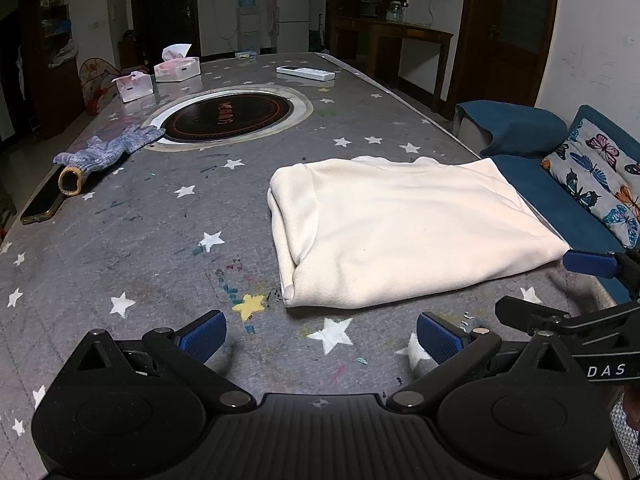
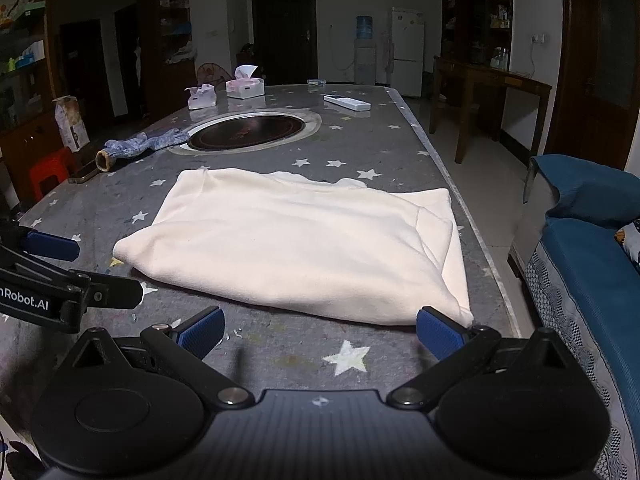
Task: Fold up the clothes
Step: 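Grasp the folded cream sweatshirt edge with both grippers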
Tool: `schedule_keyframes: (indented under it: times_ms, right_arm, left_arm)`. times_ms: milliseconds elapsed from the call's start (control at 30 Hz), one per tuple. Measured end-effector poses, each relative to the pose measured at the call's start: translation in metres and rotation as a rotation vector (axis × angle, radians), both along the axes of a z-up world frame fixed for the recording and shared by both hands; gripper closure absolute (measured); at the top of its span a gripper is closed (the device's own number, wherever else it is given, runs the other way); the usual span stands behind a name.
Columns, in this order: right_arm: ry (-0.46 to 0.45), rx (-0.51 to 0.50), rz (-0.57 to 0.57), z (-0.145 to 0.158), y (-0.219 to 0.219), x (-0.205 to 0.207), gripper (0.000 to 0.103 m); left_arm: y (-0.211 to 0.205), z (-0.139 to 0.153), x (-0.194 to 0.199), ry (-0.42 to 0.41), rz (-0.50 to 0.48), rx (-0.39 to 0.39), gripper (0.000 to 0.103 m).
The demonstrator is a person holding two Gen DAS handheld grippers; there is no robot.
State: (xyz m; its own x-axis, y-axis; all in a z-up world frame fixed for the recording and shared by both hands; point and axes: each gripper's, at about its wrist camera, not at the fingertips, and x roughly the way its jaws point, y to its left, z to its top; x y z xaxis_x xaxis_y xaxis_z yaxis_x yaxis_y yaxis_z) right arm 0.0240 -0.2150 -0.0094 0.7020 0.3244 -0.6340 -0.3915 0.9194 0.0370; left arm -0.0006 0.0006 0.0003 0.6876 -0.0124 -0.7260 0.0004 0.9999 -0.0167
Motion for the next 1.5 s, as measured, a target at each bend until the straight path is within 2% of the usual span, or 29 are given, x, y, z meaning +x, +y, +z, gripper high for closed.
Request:
schedule_keyframes:
  times_ms: [167,333,600,933,1067,1167,1300,1500]
  right_arm:
    - [0.009,-0.006,-0.006,-0.001,-0.001,0.006,0.000]
    - [0.039,-0.035,-0.034,-0.015,0.005,0.011,0.000]
    - [0.040,-0.062,-0.052,-0.026,0.019,0.034,0.000]
    - [0.029,-0.034,-0.062,-0.034,0.037,0.085,0.000]
    - [0.015,-0.024,-0.073,-0.032,0.045,0.093,0.000]
    - [-0.039,0.026,-0.046,-0.021,0.042,0.089,0.000]
    - [0.034,0.060,-0.060,-0.018,0.035,0.094,0.000]
    - [0.000,-0.005,0.006,-0.011,0.038,0.072,0.000]
  left_arm:
    - [0.002,0.001,-0.002,0.003,0.005,-0.008,0.000]
    - [0.014,-0.003,0.004,0.010,0.020,-0.017,0.000]
    - [0.050,-0.003,0.015,0.005,0.086,-0.010,0.000]
    - [0.107,-0.005,0.031,-0.017,0.204,0.034,0.000]
    - [0.123,-0.005,0.030,-0.018,0.238,0.022,0.000]
    - [0.124,0.000,0.032,-0.026,0.222,-0.015,0.000]
    - [0.114,0.002,0.041,-0.040,0.196,0.001,0.000]
    - [0.091,0.005,0.052,-0.047,0.128,-0.002,0.000]
